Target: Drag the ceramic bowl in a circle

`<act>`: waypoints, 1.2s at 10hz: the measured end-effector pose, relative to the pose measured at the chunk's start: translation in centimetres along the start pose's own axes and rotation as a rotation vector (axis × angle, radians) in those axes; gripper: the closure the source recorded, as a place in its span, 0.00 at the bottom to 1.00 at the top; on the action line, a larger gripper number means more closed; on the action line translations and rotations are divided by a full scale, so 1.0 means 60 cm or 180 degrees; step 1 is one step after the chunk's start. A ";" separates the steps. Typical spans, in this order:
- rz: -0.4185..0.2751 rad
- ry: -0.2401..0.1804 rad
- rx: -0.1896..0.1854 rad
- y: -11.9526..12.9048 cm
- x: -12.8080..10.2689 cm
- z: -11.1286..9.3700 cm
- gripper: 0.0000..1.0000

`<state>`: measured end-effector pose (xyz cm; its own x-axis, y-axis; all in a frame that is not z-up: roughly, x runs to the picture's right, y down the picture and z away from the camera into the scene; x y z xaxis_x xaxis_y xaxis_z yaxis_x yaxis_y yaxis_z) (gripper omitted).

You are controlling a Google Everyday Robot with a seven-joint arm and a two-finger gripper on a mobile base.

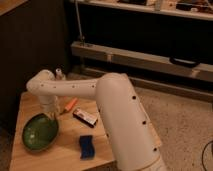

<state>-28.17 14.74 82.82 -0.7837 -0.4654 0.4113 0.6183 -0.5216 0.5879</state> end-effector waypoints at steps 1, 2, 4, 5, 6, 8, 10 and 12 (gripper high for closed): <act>0.0141 -0.0030 -0.0013 0.026 -0.029 0.005 1.00; 0.0275 -0.0046 -0.0036 0.047 -0.068 0.008 1.00; 0.0415 -0.0079 -0.0120 0.065 -0.135 0.011 1.00; 0.0418 -0.0087 -0.0161 0.058 -0.162 0.013 1.00; 0.0387 -0.0081 -0.0196 0.042 -0.184 0.016 1.00; 0.0254 -0.0019 -0.0232 -0.016 -0.207 0.013 1.00; 0.0006 0.0081 -0.0277 -0.095 -0.202 -0.005 1.00; -0.0268 0.0177 -0.0325 -0.160 -0.163 -0.027 1.00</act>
<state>-26.36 23.10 72.03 -0.8304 -0.4544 0.3225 0.5555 -0.6293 0.5435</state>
